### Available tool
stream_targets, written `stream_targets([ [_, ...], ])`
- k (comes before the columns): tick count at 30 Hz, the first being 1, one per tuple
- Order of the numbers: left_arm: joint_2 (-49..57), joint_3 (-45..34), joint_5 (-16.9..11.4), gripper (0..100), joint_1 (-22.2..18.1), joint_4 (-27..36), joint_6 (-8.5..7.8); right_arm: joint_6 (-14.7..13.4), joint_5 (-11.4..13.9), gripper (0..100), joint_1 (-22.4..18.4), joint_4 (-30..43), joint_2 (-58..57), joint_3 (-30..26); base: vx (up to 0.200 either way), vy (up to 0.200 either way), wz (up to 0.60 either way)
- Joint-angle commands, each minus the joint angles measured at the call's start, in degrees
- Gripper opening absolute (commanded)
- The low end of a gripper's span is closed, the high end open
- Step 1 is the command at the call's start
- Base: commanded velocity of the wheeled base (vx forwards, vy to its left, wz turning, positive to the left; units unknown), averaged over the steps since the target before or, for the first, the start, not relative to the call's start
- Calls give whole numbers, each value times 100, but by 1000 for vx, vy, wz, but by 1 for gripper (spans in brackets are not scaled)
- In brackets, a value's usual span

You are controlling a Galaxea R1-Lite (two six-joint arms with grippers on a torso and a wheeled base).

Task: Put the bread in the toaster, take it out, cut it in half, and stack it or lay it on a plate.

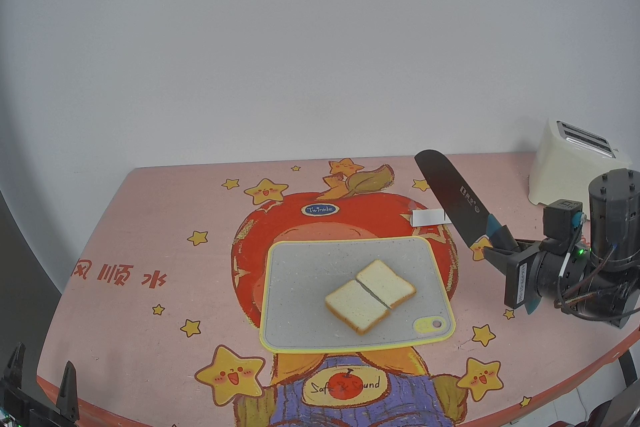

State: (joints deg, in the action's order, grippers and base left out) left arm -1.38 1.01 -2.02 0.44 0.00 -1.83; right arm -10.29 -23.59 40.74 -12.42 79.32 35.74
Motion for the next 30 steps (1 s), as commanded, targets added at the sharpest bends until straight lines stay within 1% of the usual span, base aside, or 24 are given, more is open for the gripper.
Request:
stream_targets([
  [1, 41, -92, -26, 100, -9, 0, 7, 1, -5, 0, -57, 3, 13, -67, 0, 0, 0],
  [5, 41, -92, -9, 100, -18, 0, 51, 1, -23, 0, -57, -155, 48, -129, 0, 0, 0],
  [8, 41, -92, -9, 100, -18, 0, 51, 9, -41, 0, -49, -296, 48, -226, 0, 0, 0],
  [12, 41, -92, -9, 100, -18, 0, 51, 9, -128, 0, -49, -436, 30, -305, 0, 0, 0],
  [15, 41, -92, -9, 100, -18, 0, 51, 9, -137, 0, -57, -516, -5, -322, 0, 0, 0],
  [24, 41, -92, -9, 100, -18, 0, 51, 9, -172, 0, -66, -524, -13, -331, 0, 0, 0],
  [27, 41, -92, -9, 100, -18, 0, 51, 1, -251, 0, -66, -533, -49, -314, 0, 0, 0],
  [30, 41, -92, -9, 100, -18, 0, 51, 1, -269, 0, -66, -524, -66, -314, 0, 0, 0],
])
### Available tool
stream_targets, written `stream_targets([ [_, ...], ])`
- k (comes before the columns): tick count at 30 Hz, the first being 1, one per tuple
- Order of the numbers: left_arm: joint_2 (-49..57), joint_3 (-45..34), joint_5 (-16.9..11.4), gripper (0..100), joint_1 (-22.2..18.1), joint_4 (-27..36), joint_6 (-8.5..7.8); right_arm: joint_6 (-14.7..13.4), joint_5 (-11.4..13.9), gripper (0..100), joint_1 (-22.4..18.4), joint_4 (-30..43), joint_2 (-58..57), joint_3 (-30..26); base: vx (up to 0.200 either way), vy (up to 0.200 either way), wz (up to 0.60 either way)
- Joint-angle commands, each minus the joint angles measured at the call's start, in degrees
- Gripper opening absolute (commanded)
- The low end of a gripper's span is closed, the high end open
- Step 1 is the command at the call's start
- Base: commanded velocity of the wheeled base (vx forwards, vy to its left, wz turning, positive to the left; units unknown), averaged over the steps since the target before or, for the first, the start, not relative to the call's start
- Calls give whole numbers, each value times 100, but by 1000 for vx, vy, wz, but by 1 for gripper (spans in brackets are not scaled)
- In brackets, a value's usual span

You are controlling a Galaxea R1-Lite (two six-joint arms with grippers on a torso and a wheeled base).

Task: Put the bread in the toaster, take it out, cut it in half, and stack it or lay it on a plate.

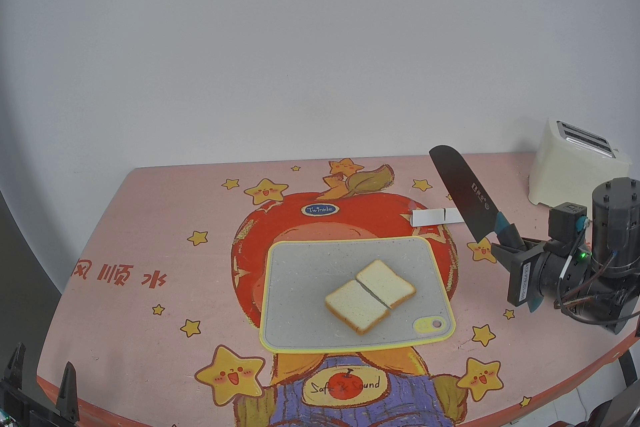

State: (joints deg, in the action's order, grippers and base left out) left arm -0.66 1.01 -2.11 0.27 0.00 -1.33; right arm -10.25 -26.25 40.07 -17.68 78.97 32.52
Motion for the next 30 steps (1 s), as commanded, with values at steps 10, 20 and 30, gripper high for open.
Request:
stream_targets([
  [10, -31, -92, 0, 100, 0, 0, 1, -3, -3, 0, -166, 1, 39, 0, 0, 0, 0],
  [20, -31, -92, 0, 100, 0, 0, 1, -12, 32, 0, -351, 1, 163, 61, 0, 0, 0],
  [30, -31, -92, 0, 100, 0, 0, 1, -232, 49, 0, -360, 1, 294, 193, 0, 0, 0],
])
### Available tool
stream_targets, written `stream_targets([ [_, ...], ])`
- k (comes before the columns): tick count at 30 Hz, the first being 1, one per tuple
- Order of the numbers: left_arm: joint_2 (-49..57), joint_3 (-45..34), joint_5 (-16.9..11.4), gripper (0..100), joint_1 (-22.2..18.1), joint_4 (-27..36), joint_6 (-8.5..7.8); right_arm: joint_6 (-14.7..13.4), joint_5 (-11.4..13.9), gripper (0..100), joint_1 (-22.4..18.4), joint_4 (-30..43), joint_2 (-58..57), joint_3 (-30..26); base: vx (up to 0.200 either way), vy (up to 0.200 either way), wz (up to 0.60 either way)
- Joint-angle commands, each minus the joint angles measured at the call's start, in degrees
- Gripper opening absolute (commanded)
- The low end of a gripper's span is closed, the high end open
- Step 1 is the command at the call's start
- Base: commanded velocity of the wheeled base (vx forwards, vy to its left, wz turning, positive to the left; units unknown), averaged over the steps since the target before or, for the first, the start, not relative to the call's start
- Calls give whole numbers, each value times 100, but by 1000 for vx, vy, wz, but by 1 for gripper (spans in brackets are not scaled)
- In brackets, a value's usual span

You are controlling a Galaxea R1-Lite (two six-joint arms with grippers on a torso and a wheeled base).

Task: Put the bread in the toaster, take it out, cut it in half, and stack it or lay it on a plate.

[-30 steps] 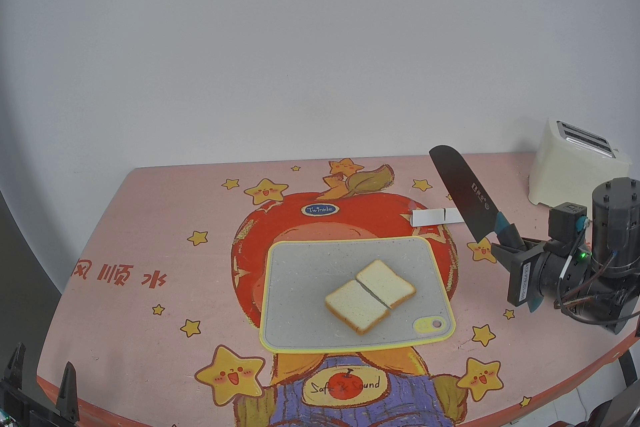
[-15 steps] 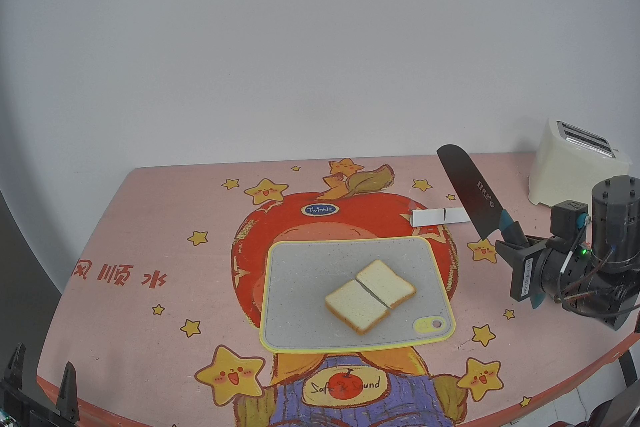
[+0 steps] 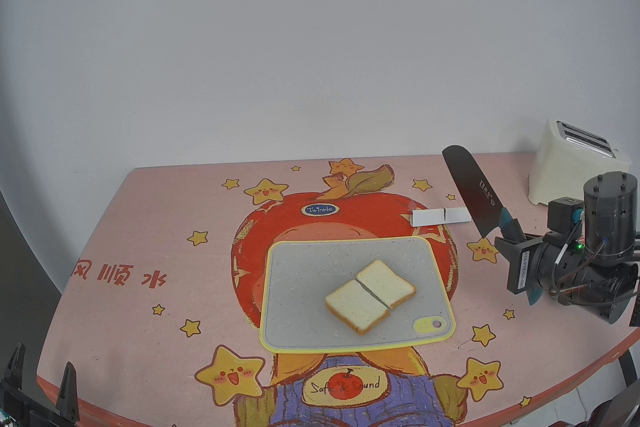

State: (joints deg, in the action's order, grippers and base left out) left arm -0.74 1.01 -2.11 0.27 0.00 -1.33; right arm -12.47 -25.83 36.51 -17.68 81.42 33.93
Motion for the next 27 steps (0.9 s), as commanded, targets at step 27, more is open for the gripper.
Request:
stream_targets([
  [27, -22, -92, 0, 100, 0, 0, 1, -19, -27, 0, 14, 63, 49, 61, 0, 0, 0],
])
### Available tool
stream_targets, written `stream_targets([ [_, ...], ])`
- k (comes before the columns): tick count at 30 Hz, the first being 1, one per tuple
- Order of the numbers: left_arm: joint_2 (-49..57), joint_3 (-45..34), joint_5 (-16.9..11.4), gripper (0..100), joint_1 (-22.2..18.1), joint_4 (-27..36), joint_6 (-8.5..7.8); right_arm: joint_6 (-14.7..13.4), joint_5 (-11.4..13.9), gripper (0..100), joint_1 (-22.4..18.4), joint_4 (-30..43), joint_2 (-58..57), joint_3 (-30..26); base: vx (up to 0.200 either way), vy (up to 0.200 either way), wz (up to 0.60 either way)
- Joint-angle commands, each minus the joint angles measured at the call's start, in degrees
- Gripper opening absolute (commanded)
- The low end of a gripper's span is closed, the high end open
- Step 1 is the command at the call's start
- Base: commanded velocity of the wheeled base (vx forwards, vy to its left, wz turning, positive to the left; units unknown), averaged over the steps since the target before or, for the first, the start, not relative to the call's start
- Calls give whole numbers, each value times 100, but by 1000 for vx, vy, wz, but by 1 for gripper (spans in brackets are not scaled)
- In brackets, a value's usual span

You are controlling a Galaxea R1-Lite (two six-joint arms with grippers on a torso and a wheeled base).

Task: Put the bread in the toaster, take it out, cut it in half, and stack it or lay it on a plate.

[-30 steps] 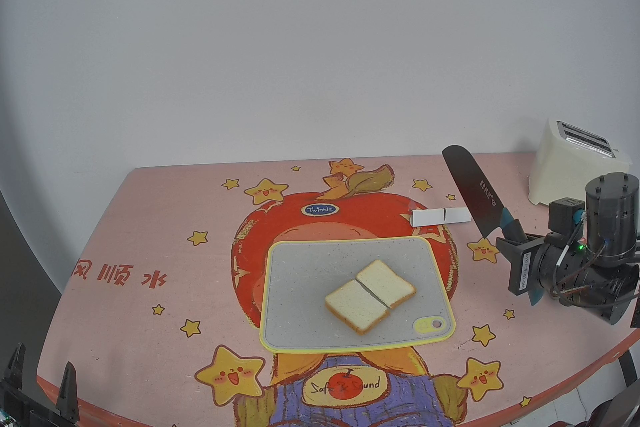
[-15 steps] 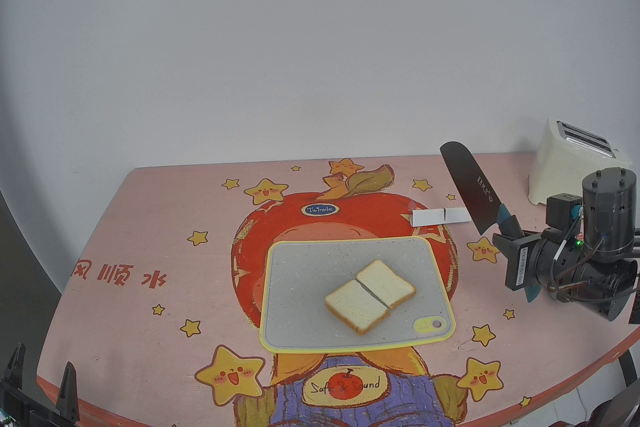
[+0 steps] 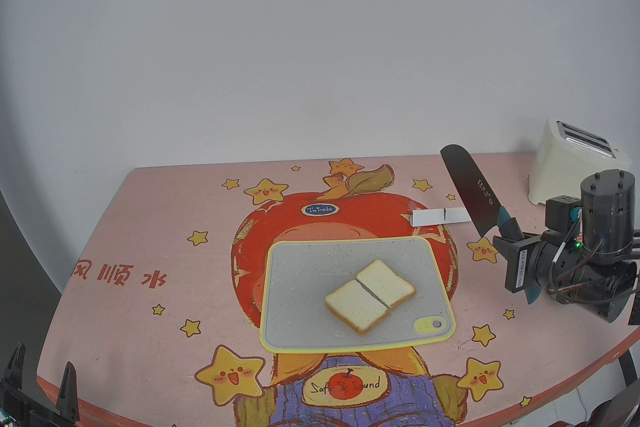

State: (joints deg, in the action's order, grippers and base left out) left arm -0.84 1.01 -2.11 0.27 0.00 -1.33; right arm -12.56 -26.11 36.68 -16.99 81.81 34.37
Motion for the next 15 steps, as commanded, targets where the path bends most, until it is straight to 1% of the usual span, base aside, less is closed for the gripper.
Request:
stream_targets([
  [1, -13, -92, 0, 100, 0, 0, 1, -10, 1, 0, -12, 3, 10, 18, 0, 0, 0],
  [8, -13, -92, 0, 100, 0, 0, 1, -19, 1, 0, -29, -6, 204, 9, 0, 0, 0],
  [15, -13, -92, 0, 100, 0, 0, 1, -19, 1, 0, -161, -41, 397, 9, 0, 0, 0],
])
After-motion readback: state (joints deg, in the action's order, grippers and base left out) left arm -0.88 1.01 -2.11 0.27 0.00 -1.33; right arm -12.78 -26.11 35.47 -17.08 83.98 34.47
